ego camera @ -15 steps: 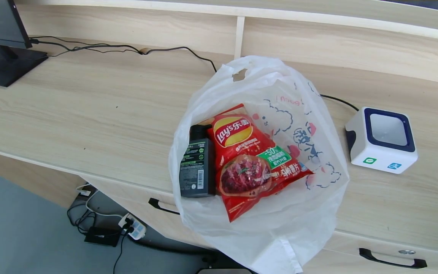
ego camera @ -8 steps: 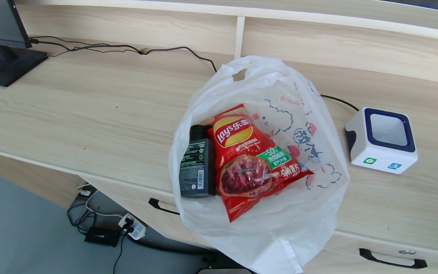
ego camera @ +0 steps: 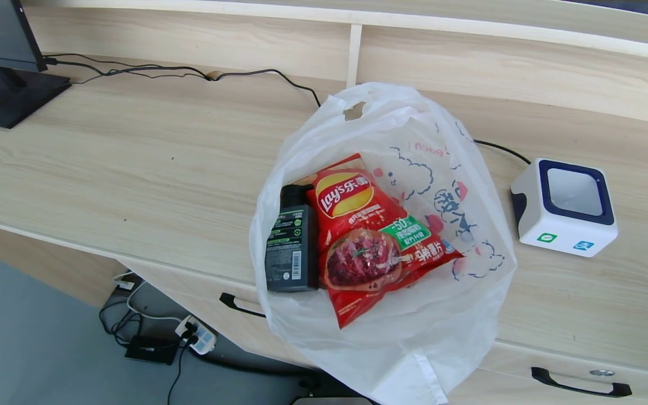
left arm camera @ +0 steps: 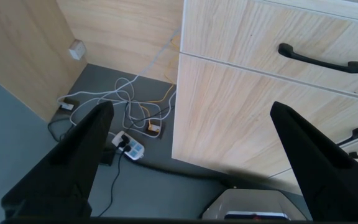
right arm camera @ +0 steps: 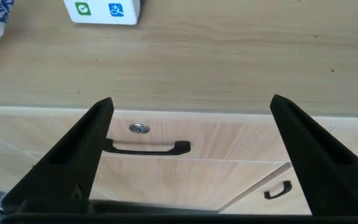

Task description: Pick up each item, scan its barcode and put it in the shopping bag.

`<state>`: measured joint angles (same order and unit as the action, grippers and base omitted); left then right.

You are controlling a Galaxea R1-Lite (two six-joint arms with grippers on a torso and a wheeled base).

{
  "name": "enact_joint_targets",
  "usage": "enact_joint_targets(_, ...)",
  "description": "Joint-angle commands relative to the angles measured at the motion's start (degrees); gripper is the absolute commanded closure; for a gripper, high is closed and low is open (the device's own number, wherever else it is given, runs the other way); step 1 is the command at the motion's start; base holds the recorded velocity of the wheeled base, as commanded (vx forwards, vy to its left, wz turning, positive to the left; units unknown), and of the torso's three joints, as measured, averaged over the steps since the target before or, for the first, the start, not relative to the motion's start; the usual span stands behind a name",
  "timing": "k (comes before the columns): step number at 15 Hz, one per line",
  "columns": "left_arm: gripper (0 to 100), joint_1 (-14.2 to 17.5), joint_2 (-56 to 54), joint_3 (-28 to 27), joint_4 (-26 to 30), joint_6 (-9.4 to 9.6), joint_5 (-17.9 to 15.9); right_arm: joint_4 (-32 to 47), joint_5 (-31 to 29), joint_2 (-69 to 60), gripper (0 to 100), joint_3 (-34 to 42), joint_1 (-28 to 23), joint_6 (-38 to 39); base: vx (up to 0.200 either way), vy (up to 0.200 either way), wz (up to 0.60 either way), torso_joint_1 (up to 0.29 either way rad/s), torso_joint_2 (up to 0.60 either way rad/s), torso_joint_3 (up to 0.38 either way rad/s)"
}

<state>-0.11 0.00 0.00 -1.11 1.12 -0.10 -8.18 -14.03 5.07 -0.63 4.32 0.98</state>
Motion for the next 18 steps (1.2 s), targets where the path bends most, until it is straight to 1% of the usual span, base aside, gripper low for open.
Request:
enact_joint_targets(1,0,0.02,0.09,0.0,-0.03,0.02,0.01,4.31,2.08,0.2,0,0.63,-0.01,-1.77,0.0,0.0,0.0,0.0,0.0,0.0)
enact_joint_targets(2,0,0.02,0.09,0.0,-0.03,0.02,0.01,6.33,3.92,0.29,0,0.11,-0.01,-1.85,0.0,0.0,0.0,0.0,0.0,0.0)
enact_joint_targets(3,0,0.02,0.09,0.0,-0.03,0.02,0.01,6.25,5.07,1.52,0,0.11,1.92,-1.85,0.0,0.0,0.0,0.0,0.0,0.0)
enact_joint_targets(4,0,0.02,0.09,0.0,-0.03,0.02,0.01,5.54,5.68,0.91,0,0.37,6.5,-3.0,0.0,0.0,0.0,0.0,0.0,0.0)
enact_joint_targets(5,0,0.02,0.0,0.0,-0.03,0.02,0.01,5.02,7.26,0.29,0,0.55,8.6,-4.32,0.0,0.0,0.0,0.0,0.0,0.0)
enact_joint_targets(6,0,0.02,0.09,0.0,-0.03,0.02,0.01,4.66,7.7,0.38,0,0.63,8.17,-4.58,0.0,0.0,0.0,0.0,0.0,0.0)
enact_joint_targets(7,0,0.02,0.09,0.0,-0.03,0.02,0.01,4.84,3.22,0.38,0,0.63,8.08,-3.79,0.0,0.0,0.0,0.0,0.0,0.0)
enact_joint_targets(8,0,0.02,0.0,0.0,-0.03,0.02,0.01,5.28,-3.02,0.91,0,0.37,8.08,-1.33,0.0,0.0,0.0,0.0,0.0,0.0)
enact_joint_targets(9,0,0.02,0.0,0.0,-0.03,0.02,0.01,5.89,-4.95,2.49,0,0.19,8.08,-0.71,0.0,0.0,0.0,0.0,0.0,0.0)
enact_joint_targets(11,0,0.02,0.09,0.0,-0.03,0.02,0.01,5.81,-5.57,0.38,0,0.11,7.2,-3.0,0.0,0.0,0.0,0.0,0.0,0.0)
enact_joint_targets(12,0,0.02,0.09,0.0,-0.03,0.02,0.01,5.98,-6.18,0.82,0,0.02,3.86,-2.03,0.0,0.0,0.0,0.0,0.0,0.0)
enact_joint_targets(14,0,0.02,0.09,0.0,-0.03,0.02,0.01,5.98,-5.22,5.3,0,0.28,-5.37,2.72,0.0,0.0,0.0,0.0,0.0,0.0)
enact_joint_targets(16,0,0.02,0.09,0.0,-0.03,0.02,0.01,5.89,-4.16,4.16,0,0.28,-5.19,2.72,0.0,0.0,0.0,0.0,0.0,0.0)
enact_joint_targets(17,0,0.02,0.09,0.0,-0.03,0.02,0.01,5.37,0.14,-0.85,0,0.46,-1.77,-1.5,0.0,0.0,0.0,0.0,0.0,0.0)
enact_joint_targets(18,0,0.02,0.09,0.0,-0.03,0.02,0.01,5.37,3.4,-1.03,0,0.55,-1.77,-1.24,0.0,0.0,0.0,0.0,0.0,0.0)
